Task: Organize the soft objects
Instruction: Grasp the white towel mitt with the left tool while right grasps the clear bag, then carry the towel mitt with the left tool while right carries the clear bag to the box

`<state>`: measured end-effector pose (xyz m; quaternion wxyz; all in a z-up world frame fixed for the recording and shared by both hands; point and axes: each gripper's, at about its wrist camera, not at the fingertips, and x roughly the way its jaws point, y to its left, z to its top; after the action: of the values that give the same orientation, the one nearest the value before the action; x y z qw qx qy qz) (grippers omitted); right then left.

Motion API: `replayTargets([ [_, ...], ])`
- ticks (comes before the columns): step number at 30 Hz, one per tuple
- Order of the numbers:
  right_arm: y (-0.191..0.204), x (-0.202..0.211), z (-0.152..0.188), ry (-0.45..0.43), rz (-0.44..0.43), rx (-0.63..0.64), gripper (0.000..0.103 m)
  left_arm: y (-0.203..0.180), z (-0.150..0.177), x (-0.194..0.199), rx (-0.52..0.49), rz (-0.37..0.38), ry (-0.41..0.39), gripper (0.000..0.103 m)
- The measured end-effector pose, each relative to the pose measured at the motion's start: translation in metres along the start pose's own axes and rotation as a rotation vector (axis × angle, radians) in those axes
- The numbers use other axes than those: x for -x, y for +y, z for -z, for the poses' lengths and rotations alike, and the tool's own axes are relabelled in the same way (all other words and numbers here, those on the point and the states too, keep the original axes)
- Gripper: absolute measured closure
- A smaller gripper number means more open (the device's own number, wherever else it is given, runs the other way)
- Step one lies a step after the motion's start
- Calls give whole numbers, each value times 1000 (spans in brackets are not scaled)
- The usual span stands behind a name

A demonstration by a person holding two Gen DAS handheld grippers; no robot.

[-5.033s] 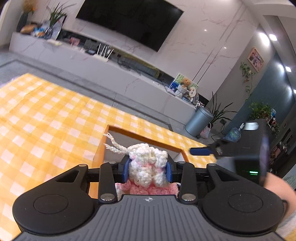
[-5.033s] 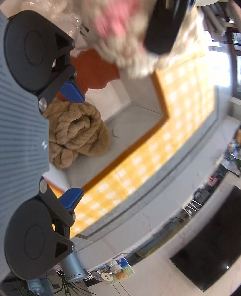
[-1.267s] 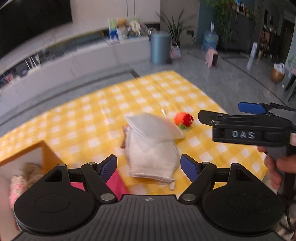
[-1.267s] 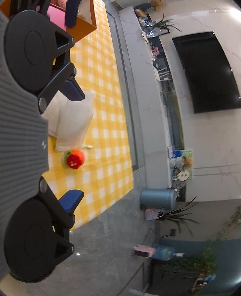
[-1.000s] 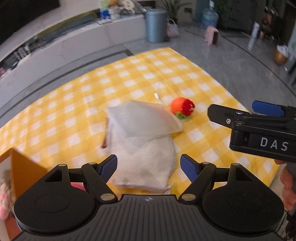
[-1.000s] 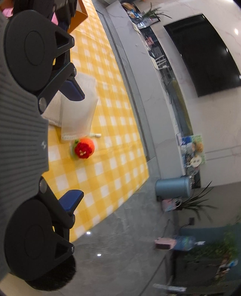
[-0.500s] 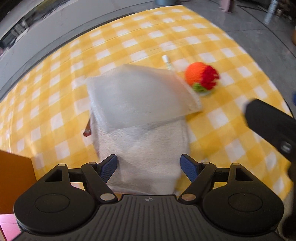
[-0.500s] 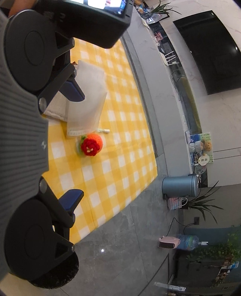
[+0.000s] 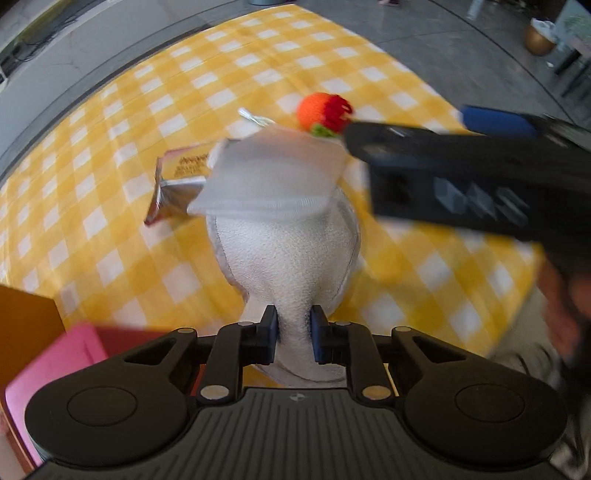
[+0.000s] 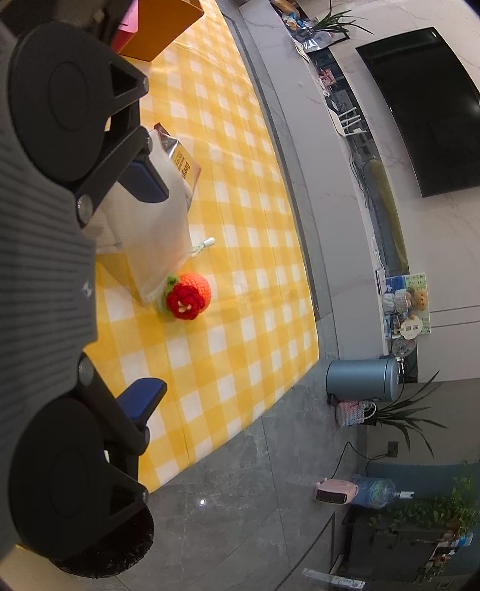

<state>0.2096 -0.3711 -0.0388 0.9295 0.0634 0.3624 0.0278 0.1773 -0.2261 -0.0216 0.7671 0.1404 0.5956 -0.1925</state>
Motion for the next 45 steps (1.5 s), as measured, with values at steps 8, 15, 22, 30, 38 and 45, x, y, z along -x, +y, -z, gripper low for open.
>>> replayTargets([
  [8, 9, -25, 6, 65, -117, -59, 3, -11, 48, 17, -74, 60, -17, 82],
  [15, 33, -66, 14, 106, -137, -57, 3, -11, 50, 21, -67, 85, -29, 82],
  [22, 54, -98, 26, 193, -102, 83, 3, -9, 54, 23, -65, 99, -30, 82],
  [30, 55, -93, 32, 200, -87, 203, 81, -4, 55, 20, -61, 110, -32, 82],
  [38, 44, -57, 26, 174, -168, 214, 103, 1, 62, 23, -54, 145, -46, 82],
  [45, 20, -24, 26, 116, -135, 162, 103, 12, 69, 30, -11, 208, -72, 82],
])
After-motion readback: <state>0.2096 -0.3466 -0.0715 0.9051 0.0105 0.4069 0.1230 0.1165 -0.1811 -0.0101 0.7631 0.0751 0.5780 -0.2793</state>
